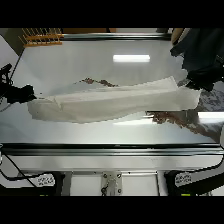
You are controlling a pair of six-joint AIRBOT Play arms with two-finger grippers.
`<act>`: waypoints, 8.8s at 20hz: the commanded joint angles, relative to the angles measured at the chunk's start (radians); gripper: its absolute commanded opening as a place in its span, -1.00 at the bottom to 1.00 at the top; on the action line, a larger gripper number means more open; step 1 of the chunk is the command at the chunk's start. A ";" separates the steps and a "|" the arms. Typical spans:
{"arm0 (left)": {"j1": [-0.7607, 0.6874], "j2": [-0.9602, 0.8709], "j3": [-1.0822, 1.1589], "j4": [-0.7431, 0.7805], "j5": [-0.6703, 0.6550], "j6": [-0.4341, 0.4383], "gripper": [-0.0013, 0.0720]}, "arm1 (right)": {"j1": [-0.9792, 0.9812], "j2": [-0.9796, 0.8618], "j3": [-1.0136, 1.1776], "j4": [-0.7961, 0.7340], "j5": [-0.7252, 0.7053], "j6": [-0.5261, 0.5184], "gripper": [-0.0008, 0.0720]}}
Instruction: Fold the clothes and pants, and hang the long-sleeved shirts on hangers.
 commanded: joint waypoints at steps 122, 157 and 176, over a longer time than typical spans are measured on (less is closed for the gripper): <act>-1.152 -0.309 -0.084 -0.328 0.507 -0.120 -0.88 | -0.001 0.452 -0.351 0.024 0.323 -0.368 -0.93; -0.451 0.037 0.235 -0.108 0.143 -0.119 -0.88 | 1.087 0.032 -0.181 0.178 -0.315 0.136 -0.41; -0.693 0.226 -0.348 -0.112 0.287 -0.120 -0.88 | 0.282 0.529 -1.072 0.288 -0.329 -0.158 0.86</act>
